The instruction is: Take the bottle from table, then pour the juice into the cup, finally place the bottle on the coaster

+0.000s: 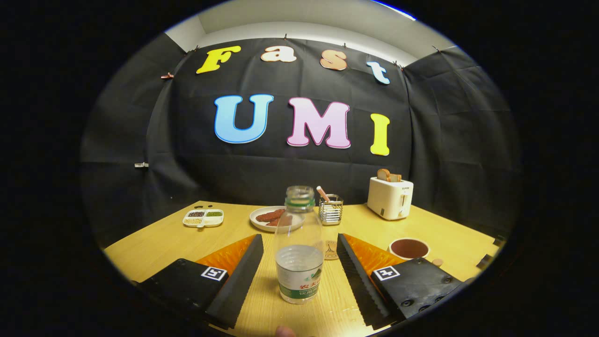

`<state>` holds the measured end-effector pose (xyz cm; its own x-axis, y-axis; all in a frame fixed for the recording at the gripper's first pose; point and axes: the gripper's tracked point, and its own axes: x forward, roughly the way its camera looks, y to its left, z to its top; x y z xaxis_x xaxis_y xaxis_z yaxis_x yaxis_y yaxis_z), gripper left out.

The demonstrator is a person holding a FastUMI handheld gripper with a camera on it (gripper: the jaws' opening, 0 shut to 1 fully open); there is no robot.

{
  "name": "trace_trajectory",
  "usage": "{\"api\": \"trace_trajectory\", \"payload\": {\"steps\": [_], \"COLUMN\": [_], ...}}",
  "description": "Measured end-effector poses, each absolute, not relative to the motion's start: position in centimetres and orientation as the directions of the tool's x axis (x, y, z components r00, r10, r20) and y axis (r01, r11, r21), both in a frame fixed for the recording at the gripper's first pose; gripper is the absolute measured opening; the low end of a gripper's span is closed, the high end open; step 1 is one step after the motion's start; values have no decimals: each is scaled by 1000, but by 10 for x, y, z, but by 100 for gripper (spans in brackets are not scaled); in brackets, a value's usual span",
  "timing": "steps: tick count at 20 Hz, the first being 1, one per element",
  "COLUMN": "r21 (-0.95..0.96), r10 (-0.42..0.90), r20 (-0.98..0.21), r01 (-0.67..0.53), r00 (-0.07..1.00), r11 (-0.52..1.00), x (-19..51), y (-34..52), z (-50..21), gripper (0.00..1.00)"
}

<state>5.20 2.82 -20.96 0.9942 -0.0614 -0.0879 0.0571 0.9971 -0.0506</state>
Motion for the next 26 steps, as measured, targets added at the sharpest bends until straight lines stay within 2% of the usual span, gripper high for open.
{"api": "trace_trajectory", "payload": {"steps": [11,13,14,20,26], "r21": [-71,-62,-51,-48,18], "r10": [-99,-83,-77,-32,-32], "r20": [-146,-141,-144,-134,-117], "r01": [89,75,70,26,34], "r00": [984,986,987,990,993], "r11": [993,995,996,999,999], "x": [77,77,77,77,72], "y": [27,30,33,44,44], "z": [-263,-267,-266,-235,-205], "gripper": [97,78,76,75,74]}}
